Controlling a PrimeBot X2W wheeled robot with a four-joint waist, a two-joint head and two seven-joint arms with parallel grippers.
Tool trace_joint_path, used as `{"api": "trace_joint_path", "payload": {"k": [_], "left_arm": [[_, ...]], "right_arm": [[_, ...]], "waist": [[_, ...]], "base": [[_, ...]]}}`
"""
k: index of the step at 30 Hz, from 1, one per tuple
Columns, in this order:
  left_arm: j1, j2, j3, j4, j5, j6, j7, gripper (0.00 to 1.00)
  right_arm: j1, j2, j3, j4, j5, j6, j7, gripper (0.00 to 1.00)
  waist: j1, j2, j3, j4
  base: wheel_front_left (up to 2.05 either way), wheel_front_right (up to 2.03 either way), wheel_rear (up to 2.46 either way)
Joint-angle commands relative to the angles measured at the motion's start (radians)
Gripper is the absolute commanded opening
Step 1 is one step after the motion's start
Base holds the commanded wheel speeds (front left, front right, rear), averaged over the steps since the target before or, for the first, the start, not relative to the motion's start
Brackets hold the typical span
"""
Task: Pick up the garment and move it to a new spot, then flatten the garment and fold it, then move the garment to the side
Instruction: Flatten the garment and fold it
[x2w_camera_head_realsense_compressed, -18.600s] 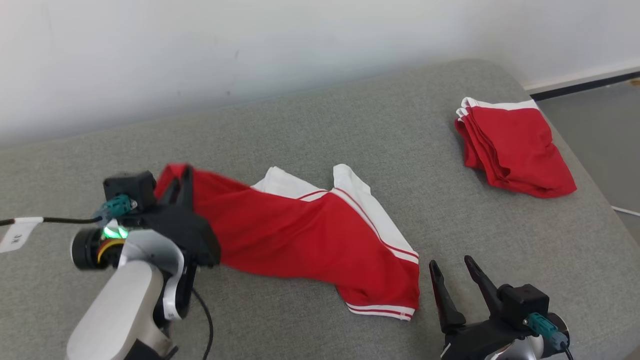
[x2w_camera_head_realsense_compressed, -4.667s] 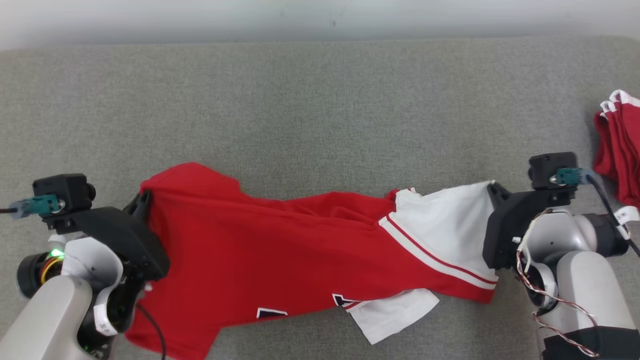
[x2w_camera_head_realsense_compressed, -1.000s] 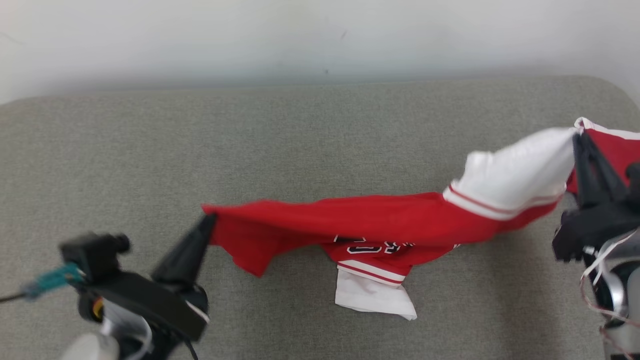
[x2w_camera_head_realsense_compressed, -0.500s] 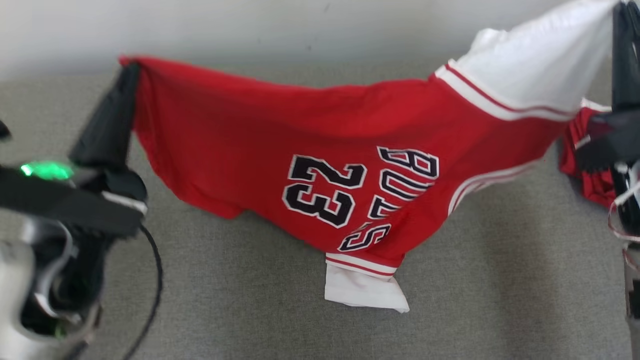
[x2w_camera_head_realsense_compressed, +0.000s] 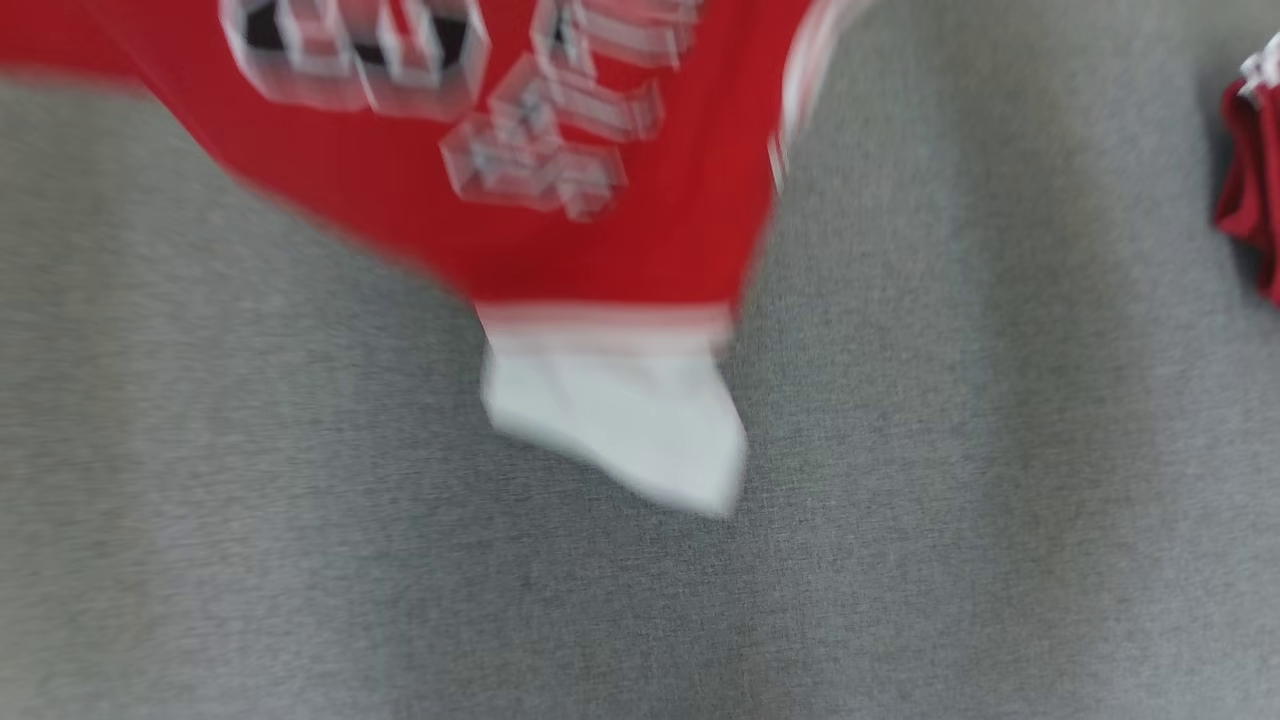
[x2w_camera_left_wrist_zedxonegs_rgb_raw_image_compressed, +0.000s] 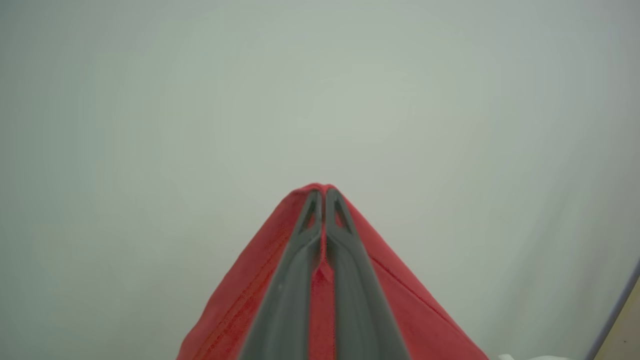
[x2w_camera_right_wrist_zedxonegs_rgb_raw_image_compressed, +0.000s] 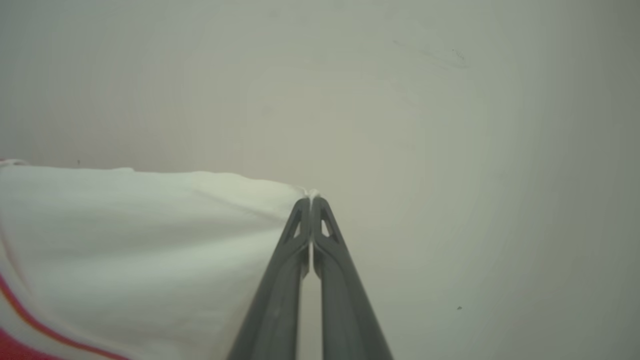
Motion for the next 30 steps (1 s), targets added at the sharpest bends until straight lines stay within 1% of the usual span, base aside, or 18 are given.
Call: {"api": "trace_joint_path", "payload": {"k": [1, 5, 8, 10, 12, 13, 14, 15, 16, 18, 22, 24, 26, 30], "left_arm": [[-0.041, -0.001, 0.004, 0.027, 0.025, -0.012, -0.034, 0.0], [-0.17, -0.014, 0.028, 0.101, 0.068, -0.042, -0.145, 0.0], [-0.236, -0.024, 0.06, 0.136, 0.075, -0.069, -0.228, 0.0], [-0.261, -0.04, 0.08, 0.158, 0.058, -0.093, -0.273, 0.0], [-0.265, -0.043, 0.084, 0.172, 0.045, -0.127, -0.289, 0.0], [-0.239, -0.04, 0.066, 0.191, 0.038, -0.168, -0.286, 0.0], [-0.212, -0.034, 0.05, 0.202, 0.045, -0.184, -0.281, 0.0], [-0.183, -0.032, 0.031, 0.207, 0.055, -0.199, -0.283, 0.0], [-0.183, -0.032, 0.031, 0.207, 0.055, -0.199, -0.283, 0.0], [-0.127, -0.017, -0.009, 0.217, 0.075, -0.218, -0.285, 0.0], [0.03, -0.018, -0.084, 0.236, 0.09, -0.232, -0.316, 0.0], [0.106, -0.025, -0.1, 0.232, 0.075, -0.236, -0.337, 0.0], [0.191, -0.037, -0.108, 0.211, 0.052, -0.238, -0.351, 0.0], [0.382, -0.055, -0.127, 0.15, -0.007, -0.235, -0.365, 0.0]], "right_arm": [[-0.053, 0.01, -0.007, 0.028, -0.036, -0.003, -0.036, 0.0], [-0.212, 0.022, -0.064, 0.095, -0.126, -0.003, -0.159, 0.0], [-0.293, 0.026, -0.129, 0.118, -0.203, -0.003, -0.242, 0.0], [-0.343, 0.029, -0.166, 0.118, -0.243, -0.003, -0.273, 0.0], [-0.356, 0.026, -0.165, 0.131, -0.275, -0.003, -0.287, 0.0], [-0.347, 0.011, -0.134, 0.16, -0.288, -0.003, -0.292, 0.0], [-0.336, -0.001, -0.118, 0.173, -0.289, -0.003, -0.296, 0.0], [-0.315, -0.009, -0.092, 0.195, -0.283, -0.003, -0.296, 0.0], [-0.315, -0.009, -0.092, 0.195, -0.283, -0.003, -0.296, 0.0], [-0.272, -0.027, -0.024, 0.23, -0.27, -0.003, -0.296, 0.0], [-0.169, -0.079, 0.102, 0.273, -0.219, -0.003, -0.301, 0.0], [-0.117, -0.085, 0.145, 0.275, -0.167, -0.003, -0.3, 0.0], [-0.057, -0.098, 0.182, 0.262, -0.122, -0.003, -0.296, 0.0], [0.069, -0.157, 0.226, 0.183, -0.032, -0.003, -0.264, 0.0]], "waist": [[-0.0004, -0.0002, 0.112, -0.047], [-0.0004, -0.0002, 0.114, -0.05], [-0.0004, -0.0002, 0.113, -0.046], [-0.0004, -0.0002, 0.109, -0.041], [-0.0004, -0.0002, 0.106, -0.04], [-0.0004, -0.0002, 0.109, -0.039], [-0.0004, -0.0002, 0.114, -0.038], [-0.0004, -0.0002, 0.119, -0.037], [-0.0004, -0.0002, 0.119, -0.037], [-0.0004, -0.0002, 0.133, -0.036], [-0.0004, -0.0002, 0.139, -0.033], [-0.0004, -0.0002, 0.129, -0.031], [-0.0004, -0.0002, 0.109, -0.029], [-0.0004, -0.0002, 0.037, -0.019]], "base": [[0.0, 0.0, 0.0], [0.0, 0.0, 0.0], [0.0, 0.0, 0.0], [0.0, 0.0, 0.0], [0.0, 0.0, 0.0], [0.0, 0.0, 0.0], [0.0, 0.0, 0.0], [0.0, 0.0, 0.0], [0.0, 0.0, 0.0], [0.0, 0.0, 0.0], [0.0, 0.0, 0.0], [0.0, 0.0, 0.0], [0.0, 0.0, 0.0], [0.0, 0.0, 0.0]]}}
